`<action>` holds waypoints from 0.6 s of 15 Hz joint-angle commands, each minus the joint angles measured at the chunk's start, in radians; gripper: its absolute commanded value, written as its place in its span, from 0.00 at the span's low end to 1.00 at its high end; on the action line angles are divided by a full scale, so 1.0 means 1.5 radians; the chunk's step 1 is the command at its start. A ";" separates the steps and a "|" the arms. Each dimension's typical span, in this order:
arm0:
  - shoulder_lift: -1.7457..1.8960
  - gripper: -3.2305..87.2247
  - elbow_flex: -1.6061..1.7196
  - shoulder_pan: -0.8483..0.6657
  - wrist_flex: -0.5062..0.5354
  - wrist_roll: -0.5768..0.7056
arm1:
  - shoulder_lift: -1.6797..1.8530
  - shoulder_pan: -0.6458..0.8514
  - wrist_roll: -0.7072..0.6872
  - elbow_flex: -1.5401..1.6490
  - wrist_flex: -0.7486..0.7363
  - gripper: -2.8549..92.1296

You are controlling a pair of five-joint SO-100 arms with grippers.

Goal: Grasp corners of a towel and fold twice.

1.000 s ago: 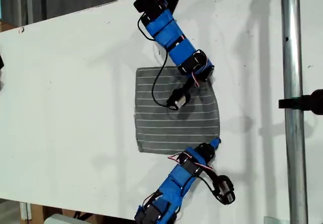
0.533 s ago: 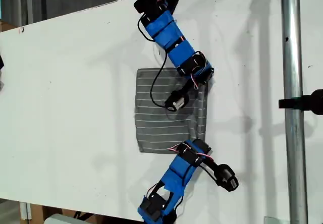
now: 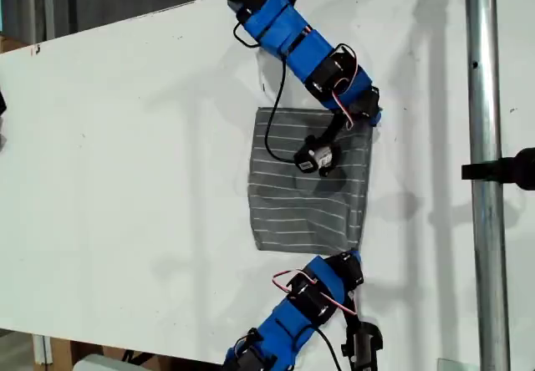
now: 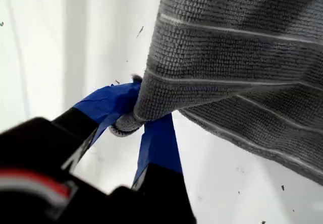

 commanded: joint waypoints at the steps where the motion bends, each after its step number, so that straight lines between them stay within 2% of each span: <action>1: 0.047 0.00 0.000 -0.025 0.052 -0.009 | 0.071 0.035 -0.004 -0.016 0.043 0.03; 3: 0.096 0.00 0.039 -0.080 0.060 -0.006 | 0.137 0.098 -0.004 0.055 0.066 0.03; 7: 0.151 0.00 0.150 -0.269 0.077 -0.010 | 0.194 0.253 0.020 0.110 0.292 0.03; 9: 0.163 0.00 0.181 -0.371 0.078 0.030 | 0.220 0.328 0.004 0.171 0.300 0.03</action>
